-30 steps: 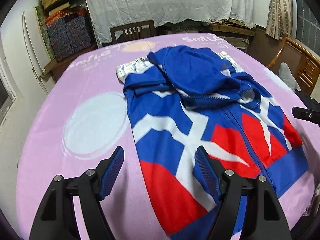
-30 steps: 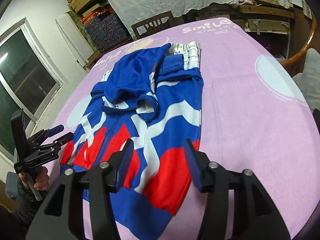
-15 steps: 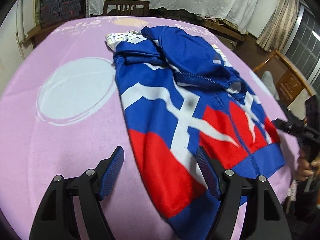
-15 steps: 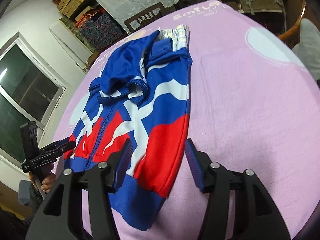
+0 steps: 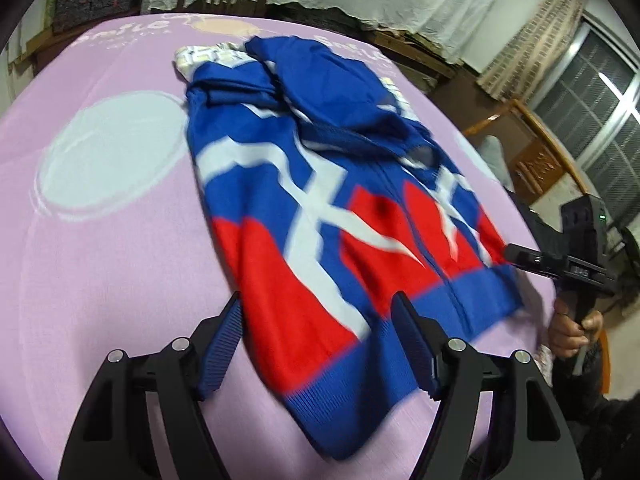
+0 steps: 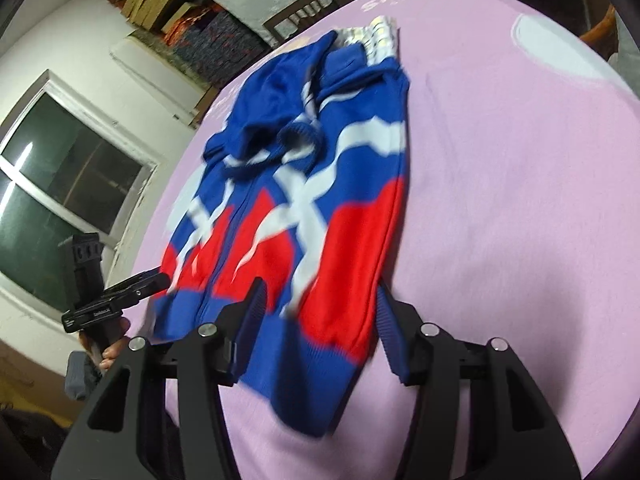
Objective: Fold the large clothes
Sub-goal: 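Grasp the jacket's ribbed hem with the right tool and lift it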
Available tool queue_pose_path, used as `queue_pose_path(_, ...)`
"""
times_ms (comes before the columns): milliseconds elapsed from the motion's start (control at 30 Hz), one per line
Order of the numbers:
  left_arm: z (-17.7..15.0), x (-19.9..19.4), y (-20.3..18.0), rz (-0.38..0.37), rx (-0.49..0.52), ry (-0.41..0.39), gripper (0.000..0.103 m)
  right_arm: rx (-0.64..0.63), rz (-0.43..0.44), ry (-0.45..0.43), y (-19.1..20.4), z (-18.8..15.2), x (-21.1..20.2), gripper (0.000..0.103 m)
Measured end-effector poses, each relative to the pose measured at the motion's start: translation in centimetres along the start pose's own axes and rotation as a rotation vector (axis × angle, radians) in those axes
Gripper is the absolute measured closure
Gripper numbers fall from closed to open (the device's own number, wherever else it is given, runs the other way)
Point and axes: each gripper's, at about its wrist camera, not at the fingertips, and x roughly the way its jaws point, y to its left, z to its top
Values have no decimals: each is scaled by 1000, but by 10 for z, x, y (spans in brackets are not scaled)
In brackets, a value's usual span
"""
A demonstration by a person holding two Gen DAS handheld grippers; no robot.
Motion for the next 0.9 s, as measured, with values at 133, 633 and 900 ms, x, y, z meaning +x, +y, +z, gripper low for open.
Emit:
queue_pose_path(133, -3, 4, -8, -9, 22, -18, 38, -31, -2, -4, 9, -9, 0, 52)
queue_pose_path(633, 32, -33, -12, 18, 31, -144, 88, -51, 78, -83, 25, 8, -26, 82)
queue_pose_path(900, 70, -49, -19, 41, 53, -211, 88, -53, 155, -130, 37, 43, -41, 82)
